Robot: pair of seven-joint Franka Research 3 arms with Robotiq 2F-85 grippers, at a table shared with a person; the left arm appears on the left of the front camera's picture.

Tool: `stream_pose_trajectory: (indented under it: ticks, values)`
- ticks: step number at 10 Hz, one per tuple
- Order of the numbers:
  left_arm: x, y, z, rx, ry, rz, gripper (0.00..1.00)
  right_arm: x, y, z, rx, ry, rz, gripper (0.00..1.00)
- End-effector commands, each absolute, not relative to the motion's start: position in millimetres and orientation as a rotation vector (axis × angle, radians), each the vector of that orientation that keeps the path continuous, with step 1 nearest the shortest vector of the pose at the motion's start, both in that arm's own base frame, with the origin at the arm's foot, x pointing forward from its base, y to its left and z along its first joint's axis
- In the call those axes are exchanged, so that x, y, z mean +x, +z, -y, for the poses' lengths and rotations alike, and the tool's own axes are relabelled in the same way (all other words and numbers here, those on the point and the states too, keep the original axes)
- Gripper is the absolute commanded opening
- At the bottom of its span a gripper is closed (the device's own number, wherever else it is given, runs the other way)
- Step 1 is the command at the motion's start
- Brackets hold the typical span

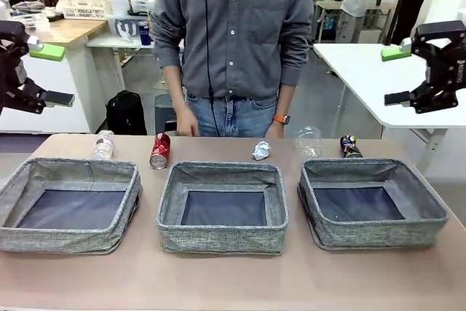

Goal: Sort the waste into the appropriate baskets.
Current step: Pick up the waste item pointed out by the person.

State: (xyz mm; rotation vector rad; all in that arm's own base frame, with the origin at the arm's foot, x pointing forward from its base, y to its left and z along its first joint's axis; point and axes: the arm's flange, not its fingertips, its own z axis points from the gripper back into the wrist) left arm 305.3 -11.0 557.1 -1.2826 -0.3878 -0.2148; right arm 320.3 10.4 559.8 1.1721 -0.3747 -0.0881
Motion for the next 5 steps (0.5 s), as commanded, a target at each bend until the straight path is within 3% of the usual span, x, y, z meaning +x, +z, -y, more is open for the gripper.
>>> stream_pose_trajectory:
  ticks: [1, 5]
  values:
    - [307.7, 559.3, 12.6, -1.300, -0.240, 0.408, 1.00, 324.8, 559.0, -12.1, 1.192, -0.062, 0.401, 1.00]
    - [307.7, 559.3, 12.6, -1.300, -0.240, 0.408, 1.00, 324.8, 559.0, -12.1, 1.192, -0.062, 0.401, 1.00]
